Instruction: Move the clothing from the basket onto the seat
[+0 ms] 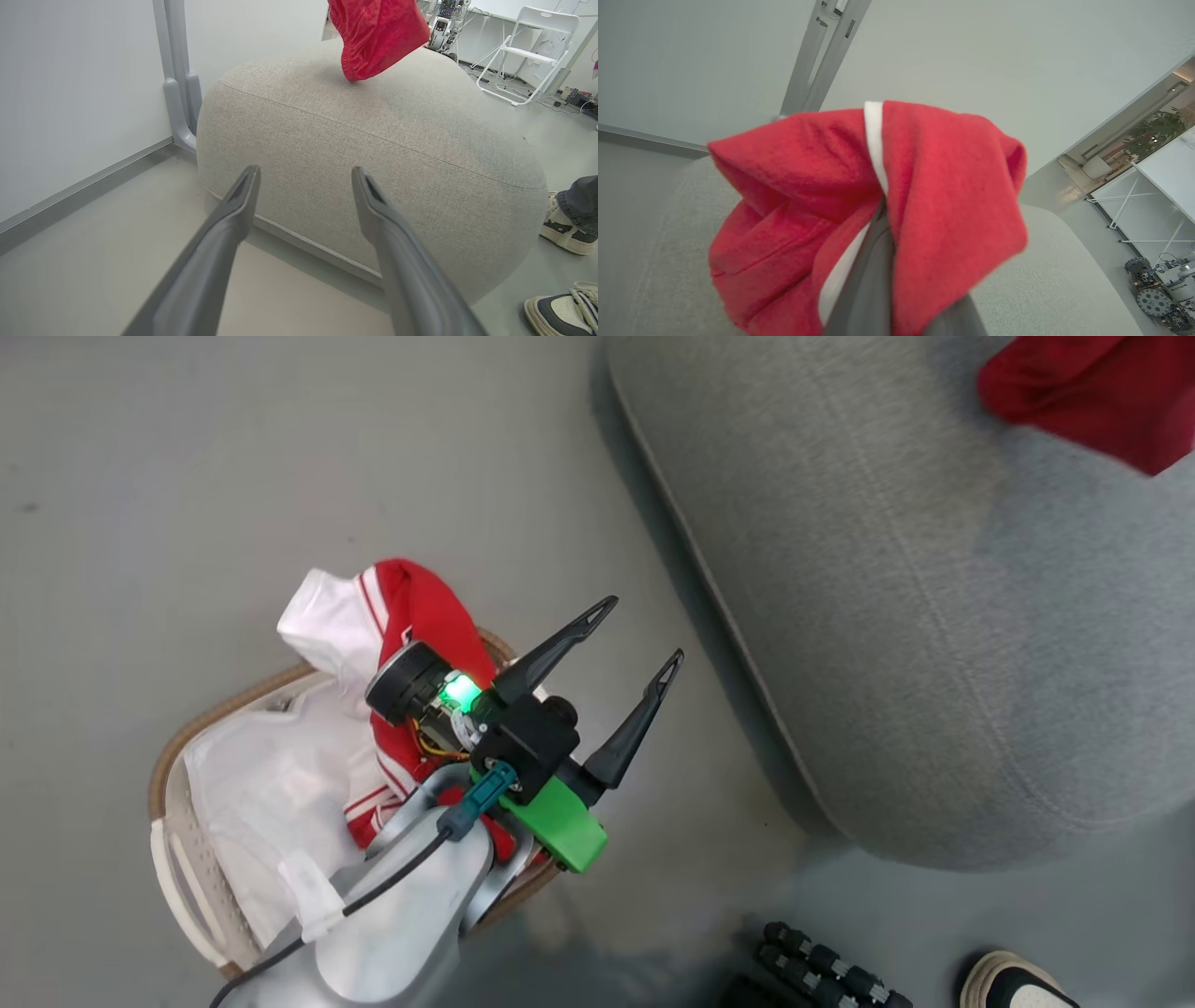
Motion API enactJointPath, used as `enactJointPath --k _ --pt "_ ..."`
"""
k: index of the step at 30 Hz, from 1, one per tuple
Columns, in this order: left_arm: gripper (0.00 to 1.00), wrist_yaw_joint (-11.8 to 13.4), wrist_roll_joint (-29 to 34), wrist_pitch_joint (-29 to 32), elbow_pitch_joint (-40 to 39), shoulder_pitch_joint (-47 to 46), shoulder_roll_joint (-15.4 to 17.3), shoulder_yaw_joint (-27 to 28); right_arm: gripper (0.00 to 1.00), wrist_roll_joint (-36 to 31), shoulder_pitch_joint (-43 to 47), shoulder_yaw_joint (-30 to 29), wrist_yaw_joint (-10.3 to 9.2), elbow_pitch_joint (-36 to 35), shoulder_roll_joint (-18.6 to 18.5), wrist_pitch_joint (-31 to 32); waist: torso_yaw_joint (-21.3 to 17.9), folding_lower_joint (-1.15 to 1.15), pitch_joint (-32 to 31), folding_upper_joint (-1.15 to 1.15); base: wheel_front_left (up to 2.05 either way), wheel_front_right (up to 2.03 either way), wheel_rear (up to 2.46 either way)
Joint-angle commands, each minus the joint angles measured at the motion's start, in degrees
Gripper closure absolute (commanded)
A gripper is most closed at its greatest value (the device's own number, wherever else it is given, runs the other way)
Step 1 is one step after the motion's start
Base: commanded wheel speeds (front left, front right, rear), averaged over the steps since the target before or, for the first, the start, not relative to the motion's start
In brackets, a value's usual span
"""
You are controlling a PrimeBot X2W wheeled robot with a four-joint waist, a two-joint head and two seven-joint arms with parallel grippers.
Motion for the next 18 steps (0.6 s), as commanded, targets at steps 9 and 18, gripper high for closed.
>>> enactJointPath --k 9,18 --pt "0.0 0.4 -0.8 -0.2 -1.2 -1.9 1.3 -0.3 1.0 -1.7 -7.0 -6.7 -0.08 11.6 -2.4 -0.3 8.2 -0.01 10.1 -0.01 0.0 0.0 0.0" --pt "0.0 1.2 -1.8 -0.7 0.3 -2.1 1.0 1.0 0.0 -2.9 2.2 -16.5 -0.08 10.7 -0.1 -0.3 7.9 -0.01 7.9 -0.01 0.0 0.0 0.0"
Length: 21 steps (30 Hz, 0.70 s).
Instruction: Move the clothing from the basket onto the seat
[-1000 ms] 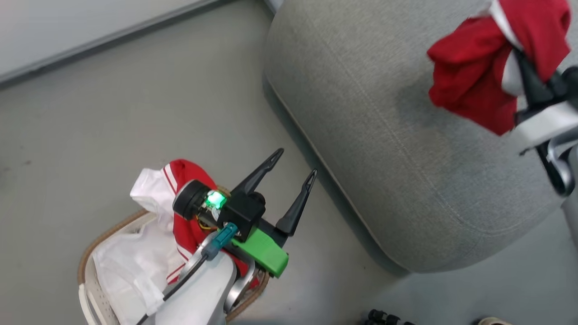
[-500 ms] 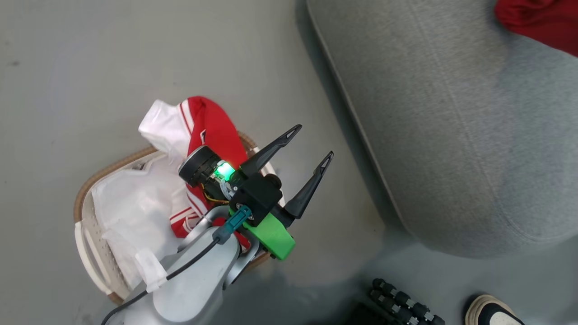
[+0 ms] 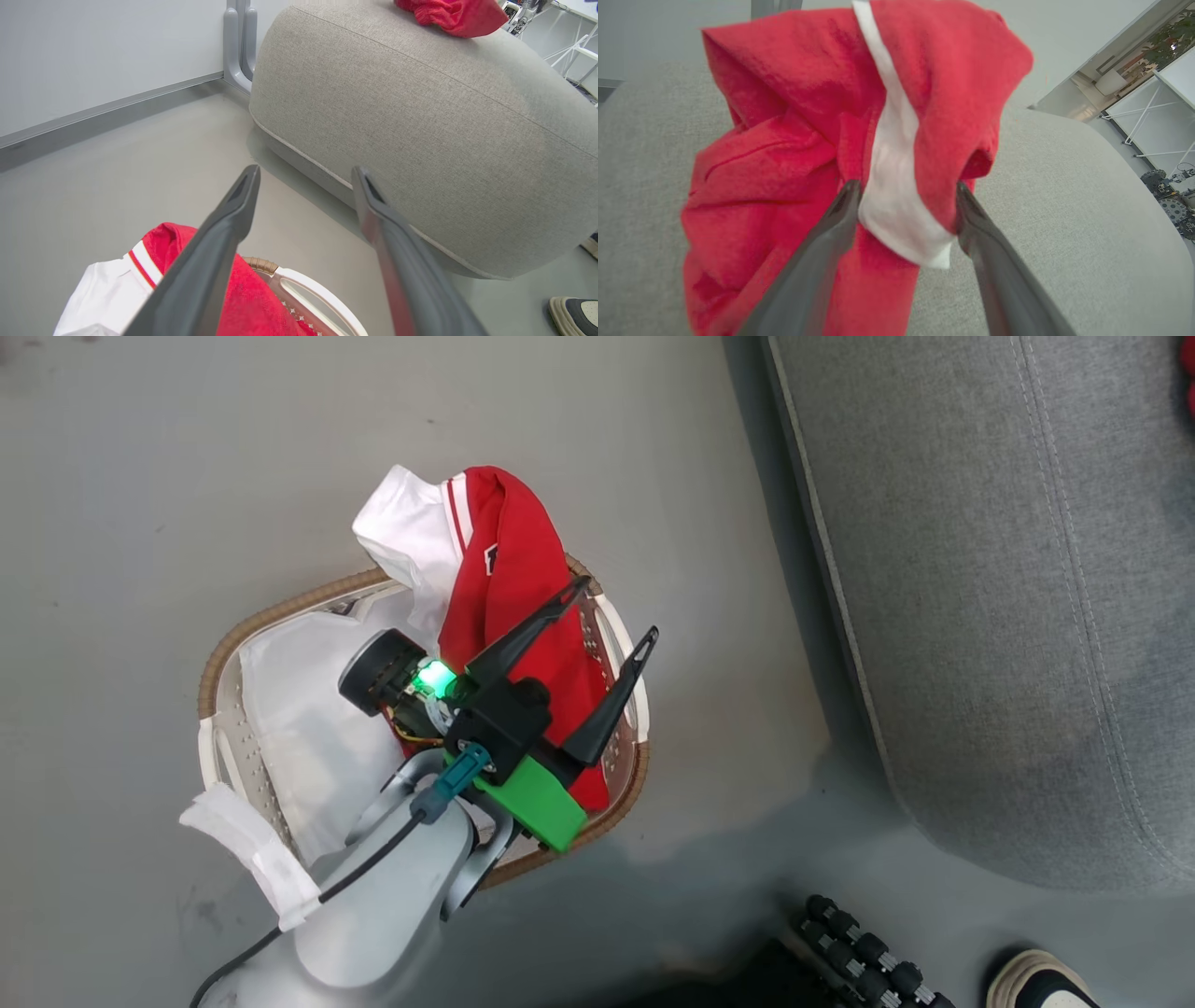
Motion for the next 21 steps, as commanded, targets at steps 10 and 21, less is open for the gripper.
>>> enactJointPath --k 10,21 --pt "0.0 1.2 -1.9 -0.4 1.2 2.8 -0.9 5.3 0.0 -1.4 17.8 -3.5 -0.08 -13.4 4.3 -0.3 -0.8 -0.01 -9.4 0.0 0.0 0.0 0.0" --pt "0.0 1.4 -1.1 -0.4 1.0 9.8 -2.1 13.6 0.0 1.1 29.0 1.7 -0.08 -31.9 9.8 -0.3 2.5 -0.01 -18.5 0.0 0.0 0.0 0.0"
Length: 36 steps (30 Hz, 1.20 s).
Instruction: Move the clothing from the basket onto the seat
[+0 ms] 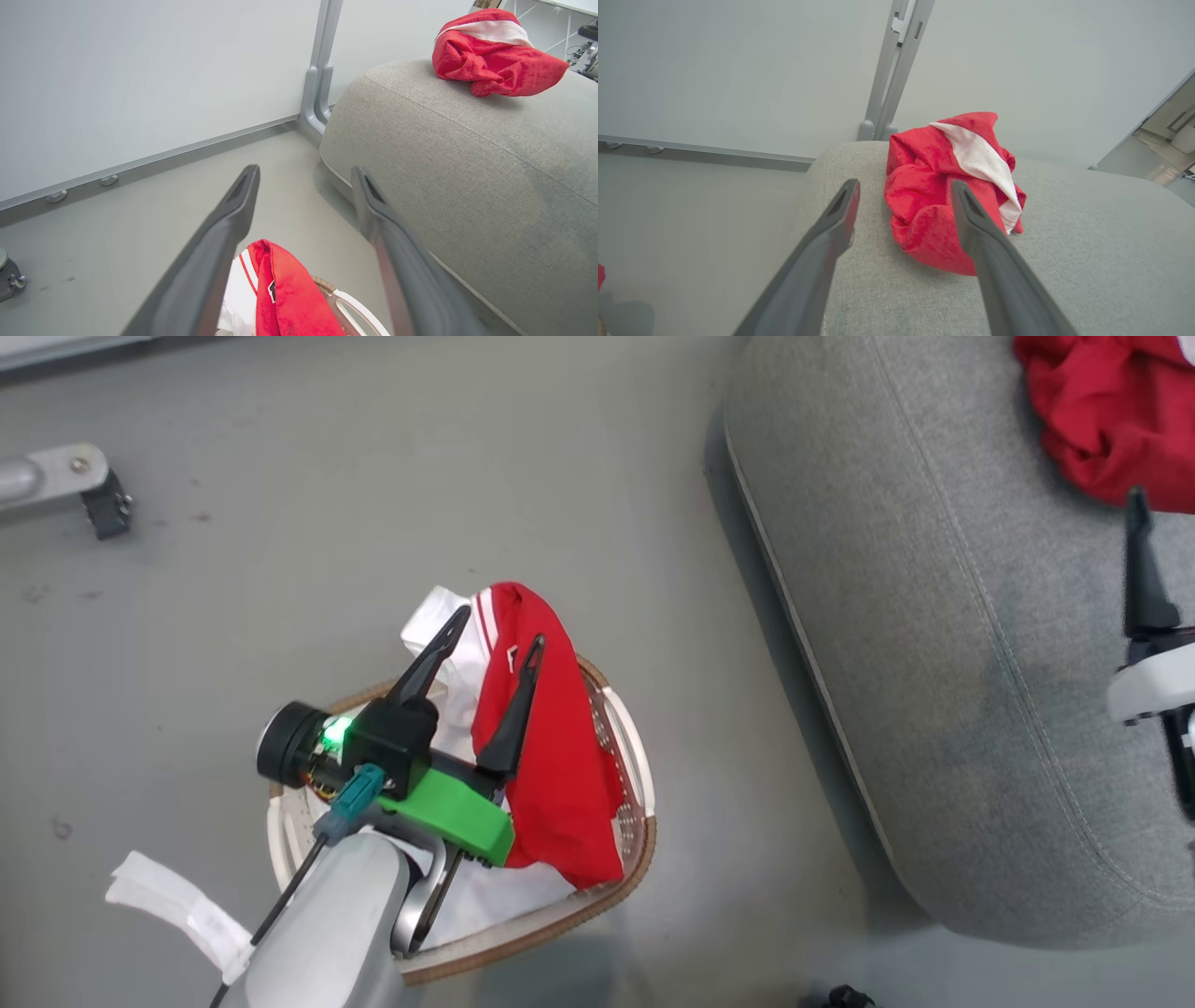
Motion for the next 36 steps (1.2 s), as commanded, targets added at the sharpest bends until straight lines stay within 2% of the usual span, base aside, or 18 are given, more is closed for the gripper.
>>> enactJointPath --k 1,10,18,21,28,36 --pt "0.0 0.3 0.8 0.0 -0.2 1.8 -0.5 1.3 0.0 0.5 1.4 0.7 -0.08 -1.6 0.8 -0.3 2.5 0.0 -4.6 0.0 0.0 0.0 0.0" --pt "0.0 1.2 2.0 0.0 -1.2 8.7 -2.4 11.8 0.0 2.2 4.6 5.3 -0.08 -6.9 7.2 -0.3 7.2 0.0 -11.4 0.0 0.0 0.0 0.0" --pt "0.0 1.6 3.5 0.0 -2.1 15.0 -4.1 22.1 0.0 4.3 8.1 9.8 -0.08 -6.0 9.5 -0.3 10.4 0.0 -16.3 0.0 0.0 0.0 0.0" --pt "0.0 1.1 4.3 0.0 -2.0 17.6 -4.8 25.6 0.0 4.0 10.2 9.9 -0.08 -5.4 10.7 -0.3 11.4 0.0 -18.4 0.0 0.0 0.0 0.0" --pt "0.0 0.2 5.8 0.0 -1.7 22.5 -5.9 29.9 0.0 3.3 15.6 9.2 -0.08 -3.4 12.8 -0.3 12.9 0.0 -22.6 0.0 0.0 0.0 0.0" --pt "0.0 -0.7 6.3 0.0 -1.3 26.5 -6.4 32.1 0.0 3.0 20.1 9.2 -0.08 -1.7 13.6 -0.3 13.3 0.0 -25.7 0.0 0.0 0.0 0.0"
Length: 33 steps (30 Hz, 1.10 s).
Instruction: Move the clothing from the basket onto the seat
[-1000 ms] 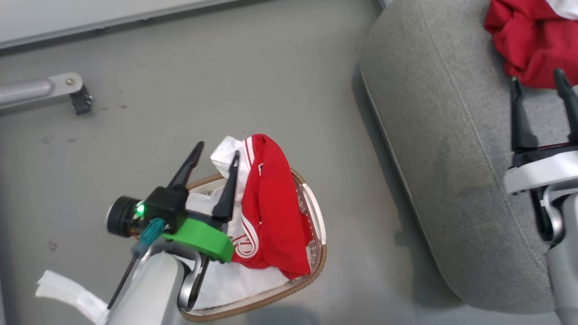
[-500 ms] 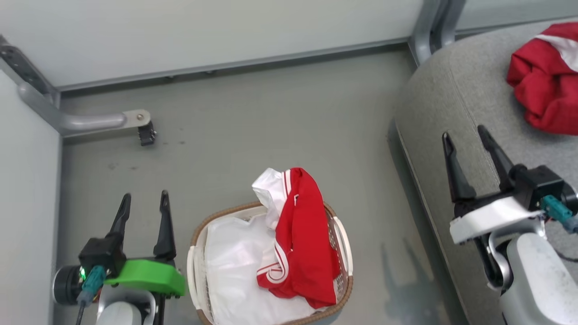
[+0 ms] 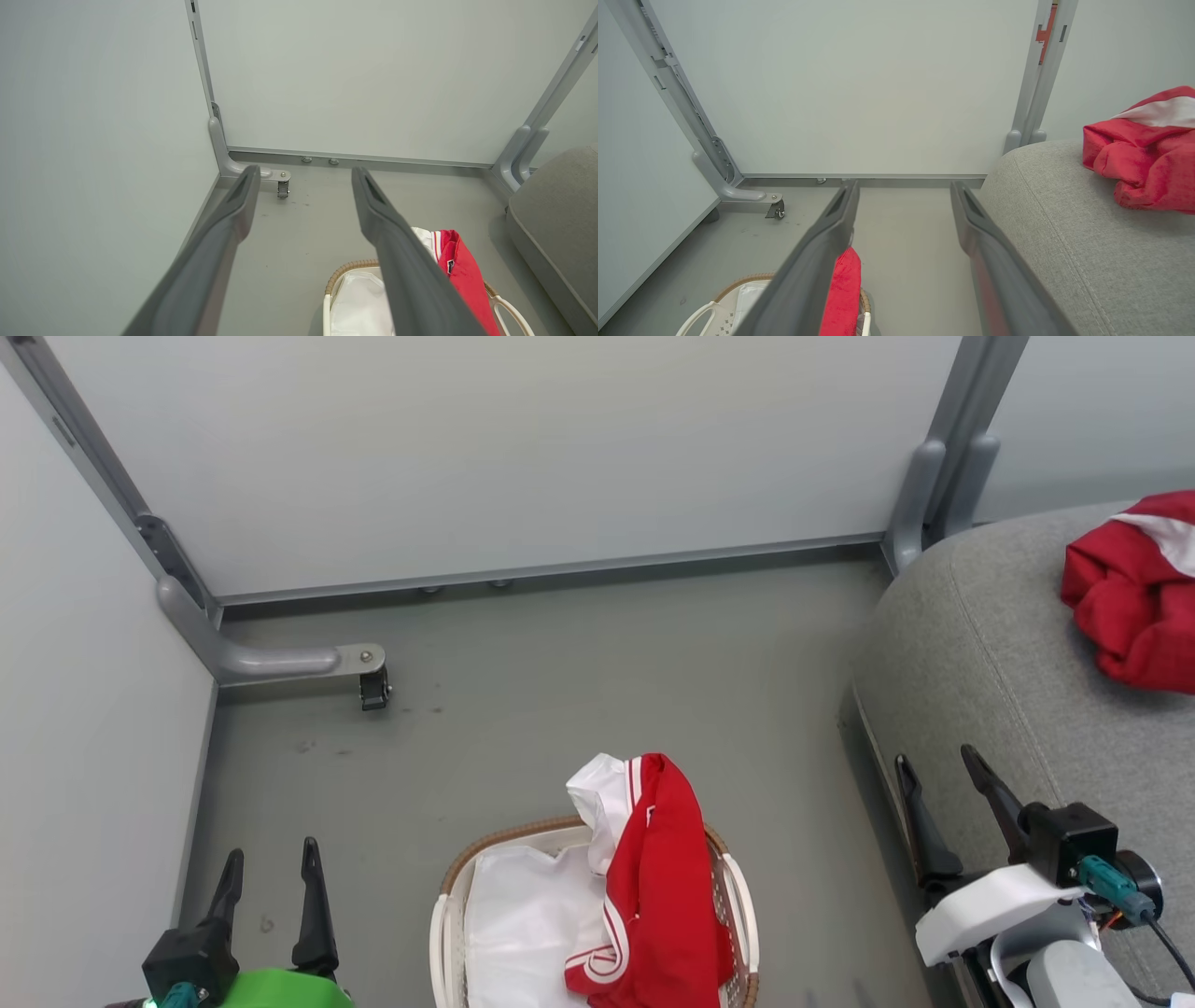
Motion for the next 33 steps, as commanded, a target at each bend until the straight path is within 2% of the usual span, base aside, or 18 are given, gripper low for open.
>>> enactJointPath --k 1,12,19,33 --pt "0.0 -0.3 0.4 0.0 -0.1 1.0 -0.1 0.3 0.0 -0.2 1.0 -0.4 -0.08 0.3 0.0 -0.3 0.6 0.01 -1.3 0.0 0.0 0.0 0.0" --pt "0.0 0.7 -2.5 0.0 -1.3 4.2 -0.1 -0.9 0.0 -0.4 3.2 -0.2 -0.08 1.2 0.9 -0.3 -0.2 0.01 -1.9 0.0 0.0 0.0 0.0" --pt "0.0 0.1 -3.4 0.0 -1.1 2.2 -0.1 -3.1 0.0 0.0 1.1 0.5 -0.08 0.6 0.3 -0.3 -1.3 0.01 -0.3 0.0 0.0 0.0 0.0" --pt "0.0 -1.3 -4.2 0.0 4.1 -8.7 0.0 -13.7 0.0 0.3 -9.2 3.4 -0.08 -3.3 -0.4 -0.3 -6.0 0.01 12.9 0.0 0.0 0.0 0.0"
